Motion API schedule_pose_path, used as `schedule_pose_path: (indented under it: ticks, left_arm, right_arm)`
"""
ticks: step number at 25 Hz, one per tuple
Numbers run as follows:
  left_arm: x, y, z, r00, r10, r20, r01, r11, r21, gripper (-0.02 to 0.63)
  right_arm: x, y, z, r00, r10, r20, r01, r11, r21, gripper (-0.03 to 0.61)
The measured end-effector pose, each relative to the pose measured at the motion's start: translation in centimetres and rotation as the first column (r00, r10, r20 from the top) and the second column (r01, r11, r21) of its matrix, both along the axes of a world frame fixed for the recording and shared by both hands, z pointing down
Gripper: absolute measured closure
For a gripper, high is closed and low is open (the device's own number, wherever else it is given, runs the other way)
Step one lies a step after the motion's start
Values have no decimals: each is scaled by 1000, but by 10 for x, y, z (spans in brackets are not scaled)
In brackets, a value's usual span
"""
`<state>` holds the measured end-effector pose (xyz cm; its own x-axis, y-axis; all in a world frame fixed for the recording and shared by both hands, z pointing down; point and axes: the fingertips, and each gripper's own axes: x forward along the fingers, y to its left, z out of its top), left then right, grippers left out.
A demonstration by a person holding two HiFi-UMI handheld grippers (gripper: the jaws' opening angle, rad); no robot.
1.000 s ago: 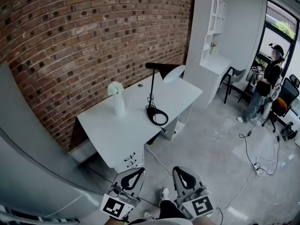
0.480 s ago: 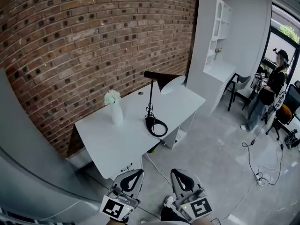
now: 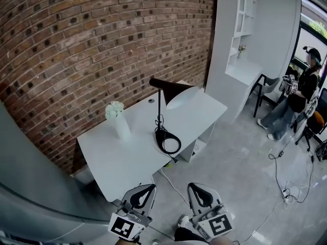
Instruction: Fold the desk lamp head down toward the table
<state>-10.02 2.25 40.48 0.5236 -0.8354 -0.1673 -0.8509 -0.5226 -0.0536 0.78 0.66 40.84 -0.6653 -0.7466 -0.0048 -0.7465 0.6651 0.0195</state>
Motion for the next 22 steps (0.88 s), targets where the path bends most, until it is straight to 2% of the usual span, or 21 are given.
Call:
schedule_pose_path:
  ticks: [5, 12, 17, 22]
  left_arm:
    - [6, -32, 3, 999, -34, 10, 34, 999, -19, 606]
    - [39, -84, -2, 997, -60, 45, 61, 998, -12, 606]
    - [63, -107, -5, 994, -84, 67, 86, 996, -22, 606]
    - [65, -119, -8, 991, -119, 64, 120, 993, -12, 606]
  right_arm:
    - [10, -36, 7, 1000, -23, 4, 23, 1000, -17, 560]
    - [40, -89, 9, 998, -56, 39, 56, 998, -22, 560]
    - [57, -119, -1, 994, -91, 63, 91, 996, 1, 560]
    - [55, -133, -8, 989, -136, 60, 135, 990, 29, 560]
